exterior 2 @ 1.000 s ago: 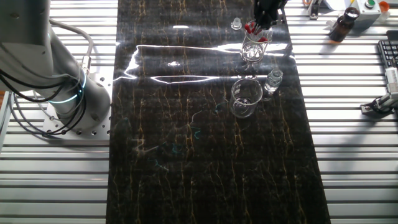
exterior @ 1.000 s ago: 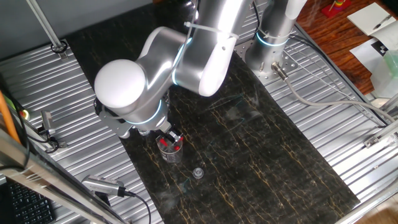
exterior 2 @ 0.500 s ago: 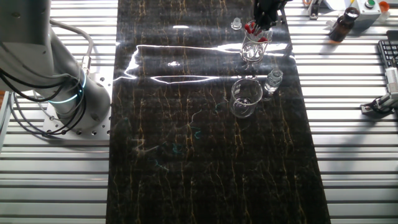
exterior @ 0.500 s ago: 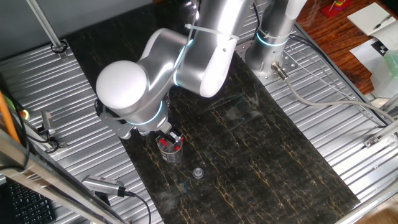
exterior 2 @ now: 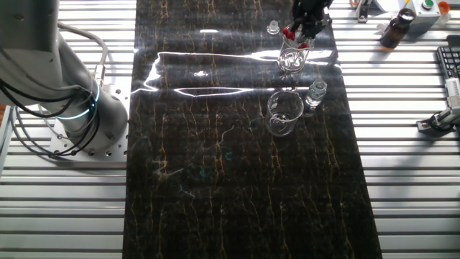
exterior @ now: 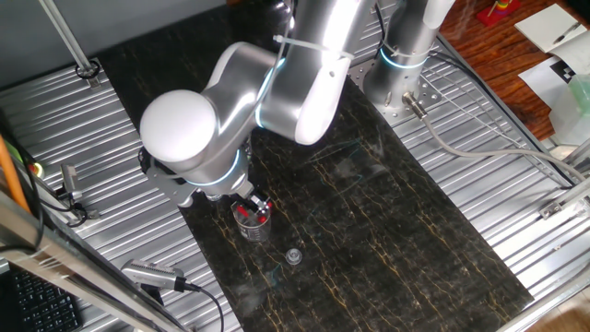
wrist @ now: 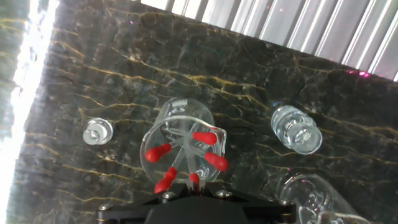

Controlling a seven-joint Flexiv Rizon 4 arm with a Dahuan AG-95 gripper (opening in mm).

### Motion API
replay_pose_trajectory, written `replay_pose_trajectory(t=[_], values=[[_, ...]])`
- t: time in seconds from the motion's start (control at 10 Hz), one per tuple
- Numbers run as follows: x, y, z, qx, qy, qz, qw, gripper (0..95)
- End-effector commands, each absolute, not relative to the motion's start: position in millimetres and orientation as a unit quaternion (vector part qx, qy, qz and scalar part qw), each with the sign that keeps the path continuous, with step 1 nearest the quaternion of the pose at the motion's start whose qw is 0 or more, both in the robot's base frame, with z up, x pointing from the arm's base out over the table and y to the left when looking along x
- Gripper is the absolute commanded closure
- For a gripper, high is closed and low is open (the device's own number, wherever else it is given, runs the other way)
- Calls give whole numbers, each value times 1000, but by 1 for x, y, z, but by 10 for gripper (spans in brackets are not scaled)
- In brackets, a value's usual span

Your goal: Transfer liquid using a dropper

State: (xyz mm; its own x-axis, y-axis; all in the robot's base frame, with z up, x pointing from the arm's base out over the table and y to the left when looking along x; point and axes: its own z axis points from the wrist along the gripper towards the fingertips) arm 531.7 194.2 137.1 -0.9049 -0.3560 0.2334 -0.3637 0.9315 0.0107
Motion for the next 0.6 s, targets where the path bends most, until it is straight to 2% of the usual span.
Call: replay_pose_trajectory(t=[0.1,0.2,0.3,0.4,0.6], values=[[532,195,152,183,-975,20,125,570],[534,190,166,195,-970,40,136,760],[536,184,173,195,-970,45,138,760],[538,177,181,194,-970,46,139,950],[547,145,211,192,-970,48,142,950]])
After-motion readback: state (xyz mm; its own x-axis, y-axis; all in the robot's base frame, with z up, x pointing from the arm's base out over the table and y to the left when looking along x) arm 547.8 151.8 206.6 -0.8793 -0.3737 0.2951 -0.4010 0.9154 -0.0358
